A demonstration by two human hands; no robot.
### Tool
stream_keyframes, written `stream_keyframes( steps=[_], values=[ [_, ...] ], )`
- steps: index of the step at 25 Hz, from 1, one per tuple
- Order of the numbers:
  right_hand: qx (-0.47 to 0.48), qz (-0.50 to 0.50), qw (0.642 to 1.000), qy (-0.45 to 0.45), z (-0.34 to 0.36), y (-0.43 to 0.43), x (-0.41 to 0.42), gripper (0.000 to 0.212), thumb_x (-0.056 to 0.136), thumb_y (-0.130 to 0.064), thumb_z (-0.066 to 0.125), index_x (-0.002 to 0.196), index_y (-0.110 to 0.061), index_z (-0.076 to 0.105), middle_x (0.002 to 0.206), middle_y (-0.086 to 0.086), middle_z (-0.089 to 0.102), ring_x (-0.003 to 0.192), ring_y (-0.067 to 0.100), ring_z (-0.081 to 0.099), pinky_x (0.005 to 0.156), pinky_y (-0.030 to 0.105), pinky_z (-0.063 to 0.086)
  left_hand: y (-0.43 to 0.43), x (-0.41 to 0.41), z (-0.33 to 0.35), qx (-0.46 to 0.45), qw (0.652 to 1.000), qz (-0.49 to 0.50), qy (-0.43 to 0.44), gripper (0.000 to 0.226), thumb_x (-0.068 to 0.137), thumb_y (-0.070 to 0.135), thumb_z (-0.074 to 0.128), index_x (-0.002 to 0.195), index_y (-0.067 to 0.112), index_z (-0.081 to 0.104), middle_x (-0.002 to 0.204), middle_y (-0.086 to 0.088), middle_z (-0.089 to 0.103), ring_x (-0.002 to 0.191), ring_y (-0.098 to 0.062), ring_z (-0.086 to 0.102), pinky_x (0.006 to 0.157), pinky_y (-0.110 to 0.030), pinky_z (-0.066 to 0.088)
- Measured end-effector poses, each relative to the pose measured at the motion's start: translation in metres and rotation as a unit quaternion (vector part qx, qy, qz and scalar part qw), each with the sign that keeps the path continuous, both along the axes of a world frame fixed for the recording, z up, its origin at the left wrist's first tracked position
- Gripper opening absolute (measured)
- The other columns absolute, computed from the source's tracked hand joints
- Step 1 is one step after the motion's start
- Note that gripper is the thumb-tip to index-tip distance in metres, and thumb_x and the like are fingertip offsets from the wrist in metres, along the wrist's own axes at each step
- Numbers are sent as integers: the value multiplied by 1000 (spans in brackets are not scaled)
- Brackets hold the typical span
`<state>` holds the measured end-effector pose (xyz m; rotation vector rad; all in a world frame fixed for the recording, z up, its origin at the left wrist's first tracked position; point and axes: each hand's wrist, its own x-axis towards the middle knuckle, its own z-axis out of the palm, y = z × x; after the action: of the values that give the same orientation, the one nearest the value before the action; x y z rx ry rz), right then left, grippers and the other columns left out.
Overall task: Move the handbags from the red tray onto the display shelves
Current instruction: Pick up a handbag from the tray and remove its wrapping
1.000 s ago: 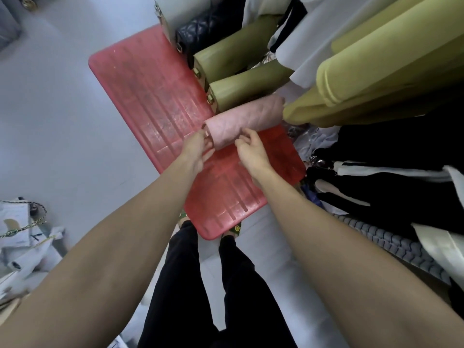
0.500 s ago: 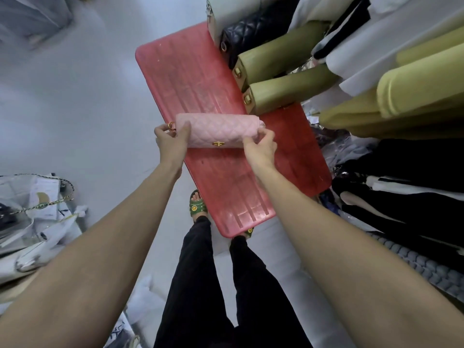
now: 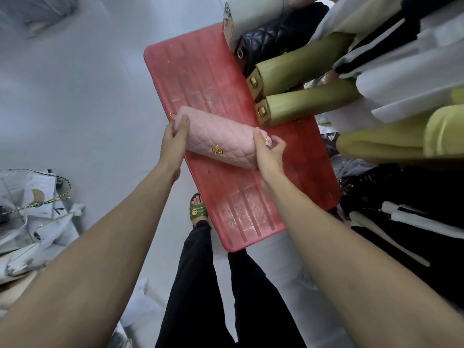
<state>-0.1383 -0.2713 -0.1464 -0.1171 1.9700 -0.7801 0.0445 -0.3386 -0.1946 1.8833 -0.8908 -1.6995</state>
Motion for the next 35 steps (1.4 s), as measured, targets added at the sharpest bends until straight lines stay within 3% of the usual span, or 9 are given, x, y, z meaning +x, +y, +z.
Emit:
stream_keyframes(
  steps=[3, 9, 12, 14, 17, 25, 29, 32, 35],
  values=[
    [4, -32, 999, 4, 3, -2, 9, 58, 94, -57, 61, 128, -15, 40, 120, 3, 57, 104, 17, 56, 93, 28, 42, -6, -2, 0, -1, 1000, 6, -16, 58, 99, 62, 45, 141, 22, 49, 139, 8, 55, 129, -10, 50, 107, -28, 39],
    [-36, -33, 999, 9, 11, -15, 21, 36, 99, -61, 47, 120, -31, 46, 131, 2, 59, 114, 19, 57, 104, 38, 46, -24, 11, 9, 27, 998, 52, -7, 50, 98, 62, 48, 119, 17, 54, 121, 6, 61, 115, -12, 57, 86, -24, 43],
    [-41, -6, 999, -2, 33, -23, 33, 52, 82, -80, 47, 119, -43, 49, 135, 1, 57, 120, 21, 57, 106, 45, 47, -23, 27, 30, 11, 996, 84, -5, 45, 97, 63, 48, 112, 21, 53, 105, 11, 60, 94, -8, 57, 70, -24, 41],
    [-49, 6, 999, -3, 41, -29, 39, 59, 64, -92, 44, 110, -54, 50, 135, 0, 56, 122, 23, 56, 107, 50, 47, -24, 39, 51, -6, 994, 113, 3, 43, 93, 67, 51, 108, 26, 52, 105, 13, 62, 96, -8, 59, 81, -31, 50],
    [-94, 39, 995, -9, 77, -48, 58, 45, 57, -95, 43, 89, -64, 49, 122, -11, 60, 119, 21, 59, 105, 51, 49, -32, 67, 106, -57, 986, 156, 10, 38, 90, 67, 56, 98, 30, 52, 102, 14, 63, 99, -7, 62, 100, -45, 53],
    [-258, 155, 952, -54, 202, -58, 103, 82, 75, -86, 49, 141, -38, 49, 137, -10, 60, 122, 17, 60, 100, 45, 52, 14, 123, 255, -198, 941, 273, 8, 24, 94, 55, 56, 95, 32, 49, 108, 11, 60, 108, -13, 57, 105, -53, 47],
    [-312, 174, 930, -92, 260, -37, 127, 69, 85, -79, 49, 132, -29, 41, 120, -8, 57, 112, 16, 59, 103, 46, 51, 72, 135, 317, -267, 903, 335, 20, 32, 87, 62, 57, 93, 31, 49, 113, 3, 65, 107, -16, 61, 101, -55, 51],
    [-343, 238, 901, -118, 307, -10, 147, 78, 61, -93, 43, 117, -38, 43, 135, -2, 52, 120, 20, 57, 106, 50, 49, 118, 152, 361, -312, 874, 373, 20, 34, 85, 63, 61, 94, 32, 50, 119, 3, 65, 111, -16, 62, 102, -53, 51],
    [-392, 296, 859, -143, 346, 13, 172, 67, 61, -90, 46, 106, -41, 48, 127, -7, 59, 118, 18, 59, 105, 51, 49, 166, 173, 401, -358, 834, 420, -4, 28, 93, 58, 61, 94, 32, 50, 116, 5, 65, 108, -13, 62, 103, -51, 50]
  ],
)
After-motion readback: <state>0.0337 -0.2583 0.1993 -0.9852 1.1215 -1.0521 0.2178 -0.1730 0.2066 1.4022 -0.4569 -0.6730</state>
